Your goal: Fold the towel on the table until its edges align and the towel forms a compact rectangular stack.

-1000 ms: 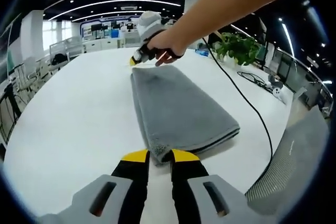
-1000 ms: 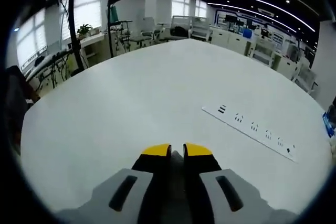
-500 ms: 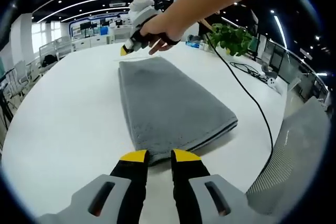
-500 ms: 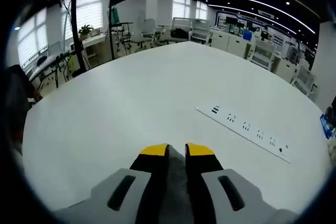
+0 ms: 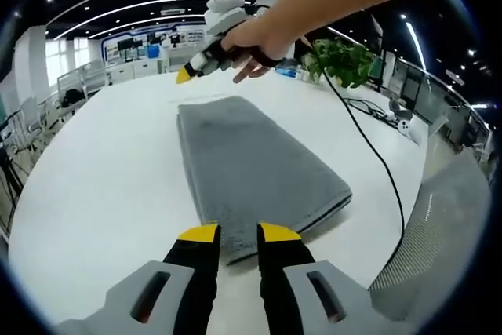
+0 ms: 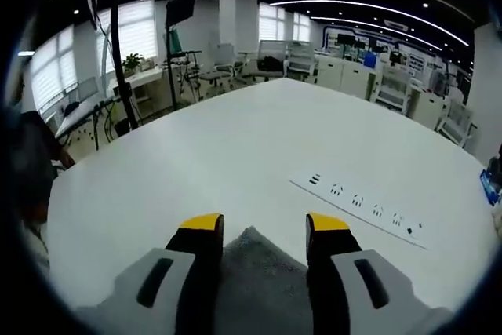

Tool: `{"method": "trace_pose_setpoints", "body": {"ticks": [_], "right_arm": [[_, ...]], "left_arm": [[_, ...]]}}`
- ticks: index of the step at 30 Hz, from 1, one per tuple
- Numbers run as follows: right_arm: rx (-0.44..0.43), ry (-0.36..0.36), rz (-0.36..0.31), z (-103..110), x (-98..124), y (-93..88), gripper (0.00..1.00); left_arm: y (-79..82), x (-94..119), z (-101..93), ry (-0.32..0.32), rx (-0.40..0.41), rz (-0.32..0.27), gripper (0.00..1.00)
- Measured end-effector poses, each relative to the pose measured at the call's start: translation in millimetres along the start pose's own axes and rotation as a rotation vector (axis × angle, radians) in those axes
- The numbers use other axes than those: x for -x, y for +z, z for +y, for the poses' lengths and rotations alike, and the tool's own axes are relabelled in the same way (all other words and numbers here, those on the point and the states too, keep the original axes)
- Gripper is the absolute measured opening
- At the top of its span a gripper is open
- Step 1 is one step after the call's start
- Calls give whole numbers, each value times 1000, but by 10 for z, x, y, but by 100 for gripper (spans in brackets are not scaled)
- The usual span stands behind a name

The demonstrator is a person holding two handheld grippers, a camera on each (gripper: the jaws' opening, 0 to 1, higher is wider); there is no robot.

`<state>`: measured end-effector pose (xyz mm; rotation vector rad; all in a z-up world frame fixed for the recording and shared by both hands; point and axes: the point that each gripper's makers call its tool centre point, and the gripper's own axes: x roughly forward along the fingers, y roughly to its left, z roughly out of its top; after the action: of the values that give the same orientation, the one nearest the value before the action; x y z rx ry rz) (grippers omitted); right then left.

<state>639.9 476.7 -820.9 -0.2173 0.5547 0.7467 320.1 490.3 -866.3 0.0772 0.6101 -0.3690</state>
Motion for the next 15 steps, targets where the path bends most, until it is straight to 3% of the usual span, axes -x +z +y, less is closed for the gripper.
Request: {"method": "trace_pose_setpoints", "body": {"ticks": [15], "right_arm": [[-29,16,-58,-128,546,149,66]], "left_arm": [[383,8,105,14,-78,-44,33]]}}
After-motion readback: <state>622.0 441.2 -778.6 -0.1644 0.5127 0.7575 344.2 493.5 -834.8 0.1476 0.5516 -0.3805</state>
